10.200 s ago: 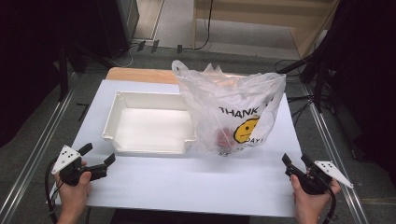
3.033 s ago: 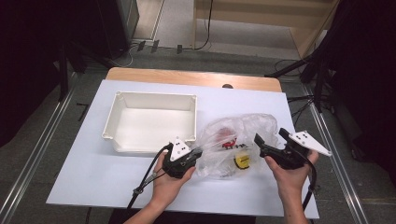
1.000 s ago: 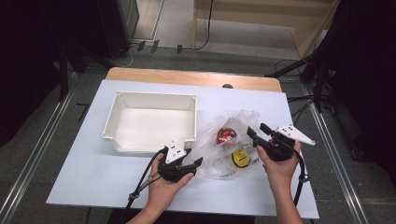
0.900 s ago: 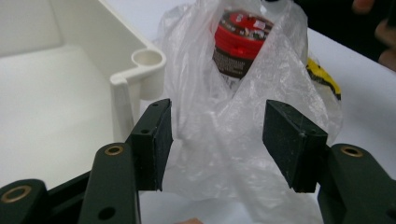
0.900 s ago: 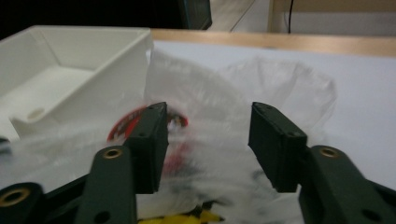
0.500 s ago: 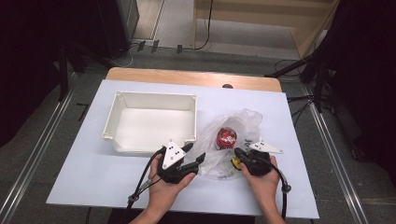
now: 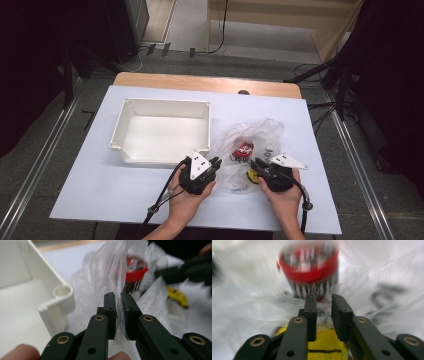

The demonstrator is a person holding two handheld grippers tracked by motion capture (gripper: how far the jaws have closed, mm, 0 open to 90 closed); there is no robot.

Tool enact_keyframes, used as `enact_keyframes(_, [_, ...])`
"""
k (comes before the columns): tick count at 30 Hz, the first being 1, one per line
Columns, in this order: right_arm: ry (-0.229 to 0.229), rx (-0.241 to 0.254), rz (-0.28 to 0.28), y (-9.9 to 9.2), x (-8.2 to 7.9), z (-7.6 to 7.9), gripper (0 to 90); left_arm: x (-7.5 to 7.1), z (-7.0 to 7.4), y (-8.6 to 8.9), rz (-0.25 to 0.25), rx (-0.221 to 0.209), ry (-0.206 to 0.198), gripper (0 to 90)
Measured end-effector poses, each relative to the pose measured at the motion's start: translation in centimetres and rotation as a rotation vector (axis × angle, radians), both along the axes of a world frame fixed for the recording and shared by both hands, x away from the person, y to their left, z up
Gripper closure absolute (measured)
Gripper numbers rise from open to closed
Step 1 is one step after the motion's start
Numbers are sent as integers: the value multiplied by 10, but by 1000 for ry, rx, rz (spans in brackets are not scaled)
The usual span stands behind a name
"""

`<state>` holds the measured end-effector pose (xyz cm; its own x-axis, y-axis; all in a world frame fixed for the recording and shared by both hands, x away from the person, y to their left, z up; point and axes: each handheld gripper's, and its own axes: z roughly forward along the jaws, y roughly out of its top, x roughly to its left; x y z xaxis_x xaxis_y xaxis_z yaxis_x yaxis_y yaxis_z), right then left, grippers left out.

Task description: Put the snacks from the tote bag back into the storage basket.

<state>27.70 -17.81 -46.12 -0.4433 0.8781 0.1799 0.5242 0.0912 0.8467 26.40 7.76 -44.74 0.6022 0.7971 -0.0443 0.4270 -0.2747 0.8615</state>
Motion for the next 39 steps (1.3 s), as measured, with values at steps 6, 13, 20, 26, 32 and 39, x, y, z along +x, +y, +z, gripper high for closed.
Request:
enact_keyframes(6, [-212,10,-63,-8,4,40,486,10,-16,-6,26,39,44,827])
enact_keyframes(13, [-66,32,-107,-9,53,34,382,13,-18,-4,39,44,40,838])
enact_keyframes(20, [-36,-11,-96,-7,84,18,863,16,-22,-3,76,47,52,893])
enact_keyframes(26, [58,-13,-53,-6,119,4,900,20,-25,-3,85,68,81,900])
enact_keyframes(32, [165,-96,-125,-10,141,-15,900,28,-29,3,135,48,163,900])
enact_keyframes(39, [178,-62,-208,-34,133,-19,774,29,-29,8,146,37,176,867])
